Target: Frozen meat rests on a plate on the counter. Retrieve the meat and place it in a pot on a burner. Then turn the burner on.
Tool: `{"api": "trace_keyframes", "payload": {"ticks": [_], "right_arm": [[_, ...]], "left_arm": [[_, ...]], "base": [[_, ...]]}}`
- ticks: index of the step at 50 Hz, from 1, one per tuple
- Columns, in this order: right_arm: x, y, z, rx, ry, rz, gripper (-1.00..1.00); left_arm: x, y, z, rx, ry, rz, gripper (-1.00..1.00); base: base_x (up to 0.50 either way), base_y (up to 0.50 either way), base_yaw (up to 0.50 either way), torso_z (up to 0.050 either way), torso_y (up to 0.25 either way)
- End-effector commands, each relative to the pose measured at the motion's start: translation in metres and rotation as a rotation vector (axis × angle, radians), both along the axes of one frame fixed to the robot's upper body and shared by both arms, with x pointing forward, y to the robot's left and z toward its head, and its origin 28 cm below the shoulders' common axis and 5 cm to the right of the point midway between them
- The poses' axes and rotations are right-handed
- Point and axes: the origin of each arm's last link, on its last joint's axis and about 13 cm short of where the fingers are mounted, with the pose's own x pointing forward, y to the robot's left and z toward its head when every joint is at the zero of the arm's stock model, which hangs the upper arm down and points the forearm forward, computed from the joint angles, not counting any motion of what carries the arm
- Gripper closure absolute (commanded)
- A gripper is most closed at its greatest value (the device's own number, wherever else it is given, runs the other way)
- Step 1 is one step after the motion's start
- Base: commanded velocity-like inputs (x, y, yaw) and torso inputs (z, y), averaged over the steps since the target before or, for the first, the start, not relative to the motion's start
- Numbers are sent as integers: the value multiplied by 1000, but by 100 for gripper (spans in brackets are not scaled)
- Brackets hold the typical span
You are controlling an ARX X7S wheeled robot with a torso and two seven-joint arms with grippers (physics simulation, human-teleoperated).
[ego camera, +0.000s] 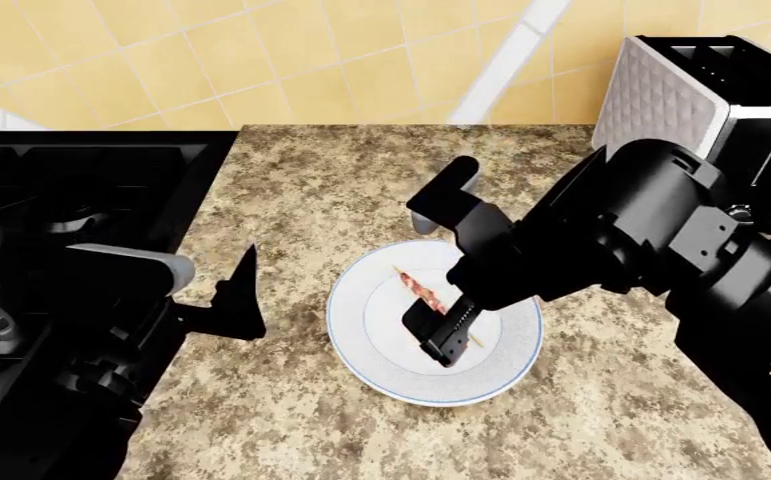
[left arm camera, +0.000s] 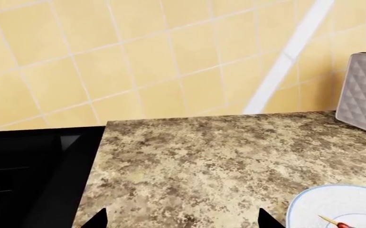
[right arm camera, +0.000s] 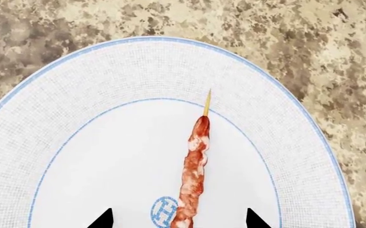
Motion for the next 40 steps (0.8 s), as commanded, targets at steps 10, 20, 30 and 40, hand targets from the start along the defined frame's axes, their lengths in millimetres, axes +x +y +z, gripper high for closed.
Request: {"api": "trace_keyframes", "payload": {"ticks": [10, 20, 30, 40], "right_arm": [[0, 0, -4, -21, -2, 4, 100], [-6, 0, 0, -17, -22, 6, 100], [-14, -2, 8, -11, -53, 1, 100], [-28, -2, 17, -3, -89, -1, 100]], "left_arm": [[0, 0, -1, -2, 3, 1, -100], [-4, -1, 2, 1, -5, 0, -100], [-10, -1, 6, 3, -23, 0, -100], [-19, -1, 13, 10, -47, 1, -100]], "base": [[0, 0, 0, 0, 0], [0, 0, 0, 0, 0], [0, 0, 0, 0, 0], [0, 0, 0, 0, 0]]}}
